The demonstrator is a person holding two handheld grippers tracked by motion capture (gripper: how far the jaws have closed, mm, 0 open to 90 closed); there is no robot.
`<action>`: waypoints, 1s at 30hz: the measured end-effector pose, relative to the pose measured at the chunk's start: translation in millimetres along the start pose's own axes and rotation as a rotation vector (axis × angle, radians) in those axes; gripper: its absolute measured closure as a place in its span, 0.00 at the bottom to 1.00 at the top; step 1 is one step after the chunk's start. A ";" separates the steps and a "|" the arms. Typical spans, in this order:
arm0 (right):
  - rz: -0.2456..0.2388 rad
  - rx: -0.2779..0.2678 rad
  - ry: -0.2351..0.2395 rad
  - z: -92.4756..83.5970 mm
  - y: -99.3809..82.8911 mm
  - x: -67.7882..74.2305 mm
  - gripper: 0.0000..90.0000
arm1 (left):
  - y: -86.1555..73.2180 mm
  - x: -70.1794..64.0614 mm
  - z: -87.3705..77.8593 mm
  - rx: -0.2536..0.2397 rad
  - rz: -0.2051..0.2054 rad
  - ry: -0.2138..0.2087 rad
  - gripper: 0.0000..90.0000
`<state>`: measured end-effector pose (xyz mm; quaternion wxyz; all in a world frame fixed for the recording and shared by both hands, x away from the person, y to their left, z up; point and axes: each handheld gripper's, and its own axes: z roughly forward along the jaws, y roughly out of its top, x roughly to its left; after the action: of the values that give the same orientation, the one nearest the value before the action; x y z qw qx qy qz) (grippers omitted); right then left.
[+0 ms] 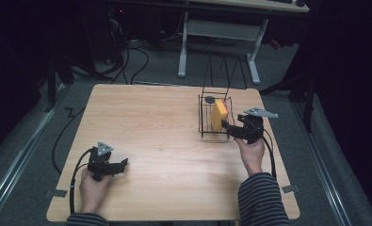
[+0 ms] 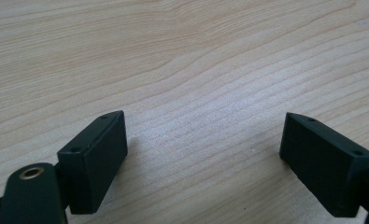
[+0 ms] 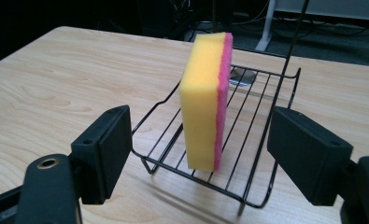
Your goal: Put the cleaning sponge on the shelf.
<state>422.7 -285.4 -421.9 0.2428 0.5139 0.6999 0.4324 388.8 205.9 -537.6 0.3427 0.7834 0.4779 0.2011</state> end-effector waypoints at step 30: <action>0.014 -0.110 0.010 -73.8 -20.1 -4.0 0.32 | 0.1 0.2 -0.1 0.003 0.003 0.000 0.17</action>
<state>356.0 -317.3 -402.0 0.2642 0.5026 0.6727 0.4744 388.9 206.1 -537.5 0.3412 0.7845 0.4772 0.2011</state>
